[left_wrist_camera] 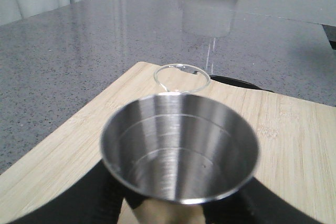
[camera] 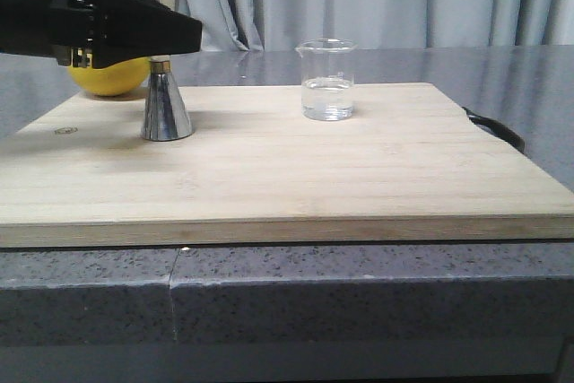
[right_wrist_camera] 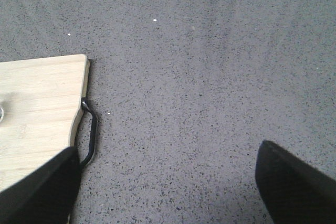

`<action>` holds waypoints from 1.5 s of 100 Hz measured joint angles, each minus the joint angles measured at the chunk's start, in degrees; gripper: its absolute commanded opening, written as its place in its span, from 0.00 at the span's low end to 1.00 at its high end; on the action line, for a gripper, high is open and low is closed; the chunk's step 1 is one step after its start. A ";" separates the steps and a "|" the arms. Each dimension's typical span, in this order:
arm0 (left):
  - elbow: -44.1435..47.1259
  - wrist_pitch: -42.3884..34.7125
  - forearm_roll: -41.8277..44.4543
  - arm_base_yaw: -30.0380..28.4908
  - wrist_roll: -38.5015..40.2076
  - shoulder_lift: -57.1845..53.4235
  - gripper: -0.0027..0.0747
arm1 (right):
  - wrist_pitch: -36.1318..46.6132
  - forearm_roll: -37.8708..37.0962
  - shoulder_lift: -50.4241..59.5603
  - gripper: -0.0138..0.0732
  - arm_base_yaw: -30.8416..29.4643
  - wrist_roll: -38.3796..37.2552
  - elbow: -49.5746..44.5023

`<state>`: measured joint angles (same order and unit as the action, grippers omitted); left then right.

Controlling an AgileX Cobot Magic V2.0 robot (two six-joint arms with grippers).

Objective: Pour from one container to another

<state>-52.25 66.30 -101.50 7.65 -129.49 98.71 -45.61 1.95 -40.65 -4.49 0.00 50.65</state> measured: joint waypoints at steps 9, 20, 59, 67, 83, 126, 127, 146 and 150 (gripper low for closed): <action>0.00 0.00 0.00 0.00 0.00 0.00 0.39 | 0.00 0.00 0.00 0.86 0.00 0.00 0.00; 0.00 0.00 0.00 0.00 0.00 0.00 0.35 | 0.00 0.00 0.00 0.86 0.00 0.00 0.00; 0.00 -0.15 0.00 0.00 0.17 -0.92 0.34 | 0.03 0.00 0.00 0.86 0.00 0.00 0.00; 0.00 -0.15 0.00 0.00 0.79 -2.07 0.34 | 0.40 0.00 0.00 0.86 0.00 0.00 0.00; 0.00 -0.05 0.00 0.00 1.65 -4.44 0.34 | 2.34 0.00 -0.39 0.86 0.00 0.00 0.13; -1.19 -0.05 0.33 0.00 7.29 -4.99 0.34 | 0.78 9.41 -11.54 0.86 4.86 10.71 8.51; -1.17 -0.05 0.33 0.00 7.40 -4.99 0.34 | 0.53 9.41 -12.08 0.86 5.18 10.87 8.73; -1.53 -0.05 0.33 0.00 7.73 -4.99 0.34 | -3.57 8.62 -19.64 0.86 16.45 11.33 14.44; -1.53 -0.05 0.33 0.00 7.73 -4.99 0.34 | -4.27 8.31 -21.19 0.86 18.24 11.43 15.50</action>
<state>-53.78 66.25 -101.18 7.65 -121.76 93.72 -49.88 10.26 -61.85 13.75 11.43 66.15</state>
